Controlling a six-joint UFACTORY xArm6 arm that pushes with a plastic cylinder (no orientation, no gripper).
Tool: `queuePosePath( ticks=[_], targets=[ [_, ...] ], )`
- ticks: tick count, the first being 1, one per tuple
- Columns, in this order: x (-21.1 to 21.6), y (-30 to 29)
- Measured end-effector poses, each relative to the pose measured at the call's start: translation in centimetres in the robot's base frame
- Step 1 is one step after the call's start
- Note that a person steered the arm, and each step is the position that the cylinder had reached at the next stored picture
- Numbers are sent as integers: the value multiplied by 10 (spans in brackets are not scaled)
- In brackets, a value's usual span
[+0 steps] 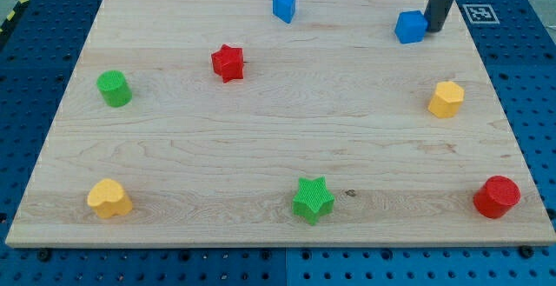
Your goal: Place your arm horizontally to the blue cube
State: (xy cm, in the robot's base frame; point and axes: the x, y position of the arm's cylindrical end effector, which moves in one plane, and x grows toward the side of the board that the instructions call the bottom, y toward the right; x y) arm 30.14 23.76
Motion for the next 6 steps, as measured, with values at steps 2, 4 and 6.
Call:
queuePosePath(
  ticks=[2,4,6],
  targets=[
    [29,-1],
    [33,-14],
    [13,6]
  ],
)
